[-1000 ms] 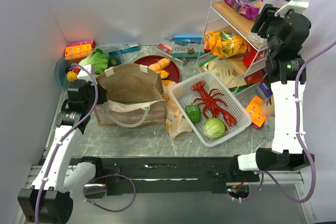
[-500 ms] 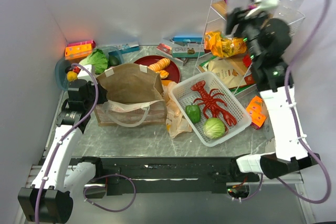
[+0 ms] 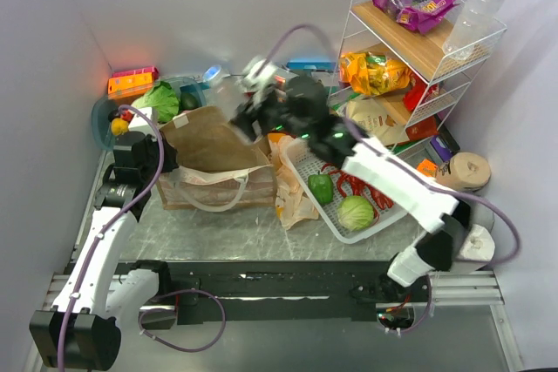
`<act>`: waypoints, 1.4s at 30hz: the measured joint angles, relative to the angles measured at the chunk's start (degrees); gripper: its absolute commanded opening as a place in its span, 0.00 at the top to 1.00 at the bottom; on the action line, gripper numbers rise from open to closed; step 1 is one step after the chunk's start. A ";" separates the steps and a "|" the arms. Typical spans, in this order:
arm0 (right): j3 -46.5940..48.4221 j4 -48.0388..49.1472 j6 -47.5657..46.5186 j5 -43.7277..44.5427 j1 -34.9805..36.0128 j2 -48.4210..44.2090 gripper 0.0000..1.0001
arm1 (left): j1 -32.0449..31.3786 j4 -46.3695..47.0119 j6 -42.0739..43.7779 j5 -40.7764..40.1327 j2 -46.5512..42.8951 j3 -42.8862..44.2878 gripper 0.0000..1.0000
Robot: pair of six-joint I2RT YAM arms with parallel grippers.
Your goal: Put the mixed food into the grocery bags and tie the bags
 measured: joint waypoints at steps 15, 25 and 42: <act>0.44 -8.50 -6.84 -4.42 6.34 16.46 1.00 | 0.00 -1.44 -0.24 -2.69 -3.08 -0.24 0.99; 12.94 -25.00 -11.87 -0.85 6.01 24.35 1.00 | 0.00 -2.25 -0.46 -3.41 -5.84 -1.05 0.99; 18.93 -33.14 -14.99 2.60 8.57 35.54 0.92 | 0.00 -2.16 -0.44 -3.78 -6.10 -1.51 0.99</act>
